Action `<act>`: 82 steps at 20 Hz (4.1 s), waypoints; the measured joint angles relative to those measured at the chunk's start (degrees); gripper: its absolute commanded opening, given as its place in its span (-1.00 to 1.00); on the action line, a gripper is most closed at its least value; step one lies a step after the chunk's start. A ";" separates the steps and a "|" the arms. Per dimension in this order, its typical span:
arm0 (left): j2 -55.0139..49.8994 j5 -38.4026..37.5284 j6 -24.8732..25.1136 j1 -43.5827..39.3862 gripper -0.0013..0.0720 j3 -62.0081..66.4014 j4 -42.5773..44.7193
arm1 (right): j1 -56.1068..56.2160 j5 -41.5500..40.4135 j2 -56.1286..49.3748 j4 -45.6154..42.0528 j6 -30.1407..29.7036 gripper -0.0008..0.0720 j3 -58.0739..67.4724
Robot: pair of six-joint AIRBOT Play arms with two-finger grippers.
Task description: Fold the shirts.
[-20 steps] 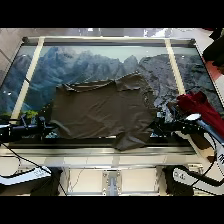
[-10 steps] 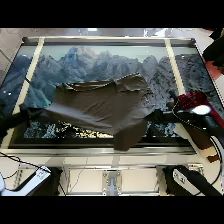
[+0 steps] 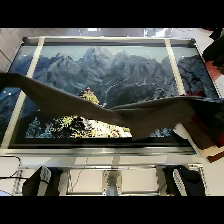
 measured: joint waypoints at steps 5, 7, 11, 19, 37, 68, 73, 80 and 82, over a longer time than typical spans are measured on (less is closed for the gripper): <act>-1.22 3.91 -4.59 -12.11 -0.95 20.87 20.41 | 0.00 -0.81 -1.55 -6.23 3.17 -0.94 14.78; -2.91 5.84 -8.41 -21.09 -0.95 25.00 37.70 | 0.00 -0.81 -4.63 -8.59 3.52 -0.94 17.09; -10.82 6.38 -13.49 -34.38 -0.95 26.99 64.19 | 0.00 -0.79 -16.48 -13.11 2.36 -0.94 19.04; -42.36 19.23 -15.87 -39.23 -0.95 25.44 76.91 | 0.20 -3.41 -55.74 -11.67 0.13 -0.94 19.67; -56.85 19.61 -20.98 -40.54 -0.94 14.58 77.88 | 7.21 -11.45 -80.21 -22.05 0.79 -0.93 15.06; -20.55 24.65 -14.53 1.20 0.48 -47.36 36.65 | -2.43 -3.82 -41.44 -12.50 -3.98 0.15 -14.40; -24.48 28.65 -12.57 -2.56 -0.68 -47.65 32.20 | -2.43 -3.82 -41.27 -9.97 -3.98 0.15 -14.56; -25.68 31.10 -9.99 -6.12 -0.94 -47.43 27.65 | -2.49 -1.14 -37.44 -17.03 -3.98 0.15 -16.55; -25.57 30.64 -9.29 -6.34 -0.94 -47.39 26.97 | -2.49 -1.27 -34.34 -19.74 -3.58 0.15 -22.34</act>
